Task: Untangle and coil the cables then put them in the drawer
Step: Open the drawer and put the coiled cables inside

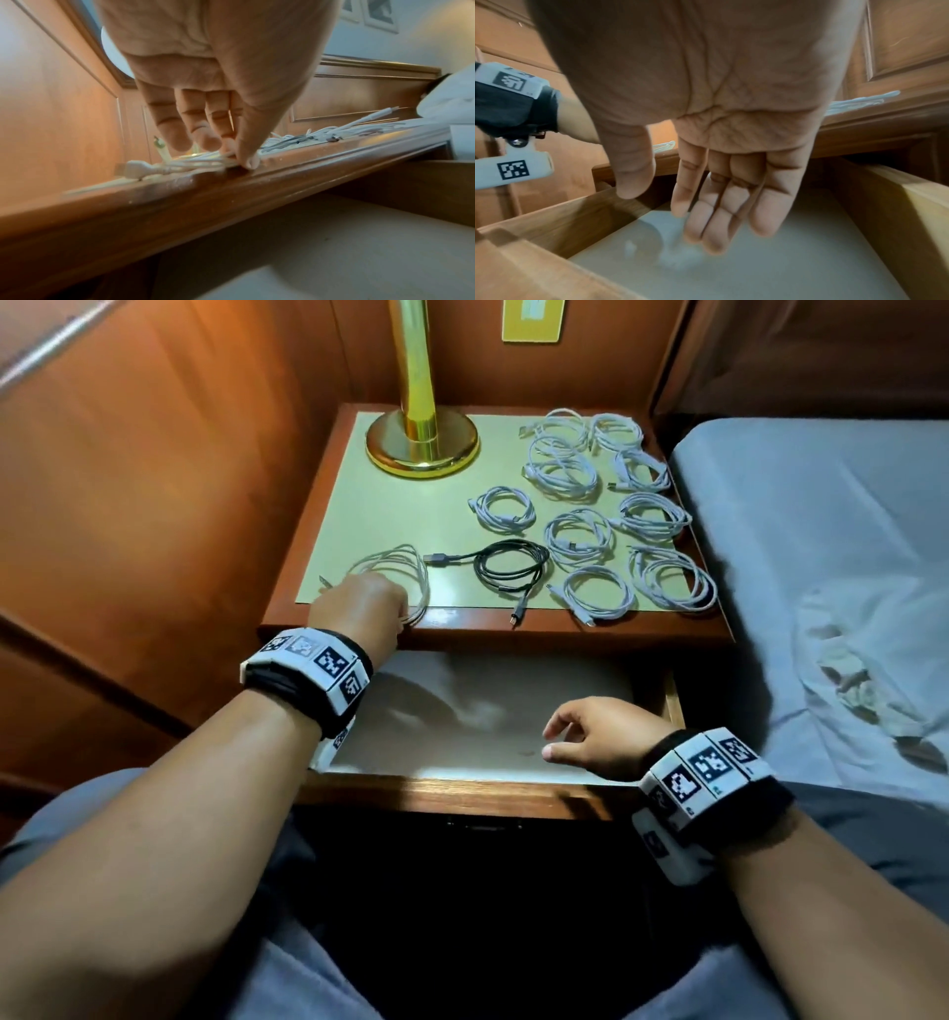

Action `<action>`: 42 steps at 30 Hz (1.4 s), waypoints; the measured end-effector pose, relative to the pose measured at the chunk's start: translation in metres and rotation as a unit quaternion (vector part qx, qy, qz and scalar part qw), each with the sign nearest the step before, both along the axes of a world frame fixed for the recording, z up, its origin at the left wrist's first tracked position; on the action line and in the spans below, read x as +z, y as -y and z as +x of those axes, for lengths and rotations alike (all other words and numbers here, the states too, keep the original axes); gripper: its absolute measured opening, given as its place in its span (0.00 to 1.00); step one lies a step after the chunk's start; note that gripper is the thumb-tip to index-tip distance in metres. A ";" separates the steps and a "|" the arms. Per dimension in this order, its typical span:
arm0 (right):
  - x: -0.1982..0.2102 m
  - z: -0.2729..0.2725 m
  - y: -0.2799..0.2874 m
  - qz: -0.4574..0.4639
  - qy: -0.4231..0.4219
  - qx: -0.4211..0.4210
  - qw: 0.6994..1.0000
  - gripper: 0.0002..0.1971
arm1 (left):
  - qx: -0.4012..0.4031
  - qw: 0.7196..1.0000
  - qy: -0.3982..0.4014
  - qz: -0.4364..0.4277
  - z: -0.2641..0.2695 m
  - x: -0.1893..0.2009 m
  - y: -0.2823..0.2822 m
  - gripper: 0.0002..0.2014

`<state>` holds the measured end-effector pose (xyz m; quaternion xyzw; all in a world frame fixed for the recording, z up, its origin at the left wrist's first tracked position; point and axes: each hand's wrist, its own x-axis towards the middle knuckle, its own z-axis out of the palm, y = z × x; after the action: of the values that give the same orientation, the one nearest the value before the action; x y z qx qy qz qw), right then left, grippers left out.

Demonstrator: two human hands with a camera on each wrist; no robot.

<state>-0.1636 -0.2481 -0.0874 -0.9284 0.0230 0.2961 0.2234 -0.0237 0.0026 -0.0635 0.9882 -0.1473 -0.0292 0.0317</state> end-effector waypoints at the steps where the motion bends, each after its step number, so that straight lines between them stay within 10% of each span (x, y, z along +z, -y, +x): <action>1: 0.000 0.001 0.000 0.002 0.003 0.000 1.000 0.14 | -0.005 1.000 -0.002 0.000 -0.002 0.000 0.000 0.07; 17: 0.011 -0.024 0.006 0.050 0.055 -0.061 0.995 0.10 | -0.143 0.976 -0.128 0.103 -0.105 0.001 0.031 0.08; 29: 0.011 -0.015 0.002 0.039 0.046 -0.047 0.997 0.12 | -0.071 0.969 -0.158 0.175 -0.074 -0.015 0.027 0.10; 35: 0.013 -0.004 -0.004 0.035 0.041 -0.037 0.998 0.12 | -0.049 0.931 -0.296 0.208 -0.069 -0.038 0.024 0.20; 42: 0.020 0.003 0.002 0.057 0.074 -0.051 0.994 0.10 | -0.033 0.990 -0.123 0.057 -0.056 -0.016 0.041 0.14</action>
<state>-0.1602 -0.2503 -0.0672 -0.9310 0.0365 0.2156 0.2922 -0.0797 -0.0385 -0.0797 0.9718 -0.1726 -0.1604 -0.0078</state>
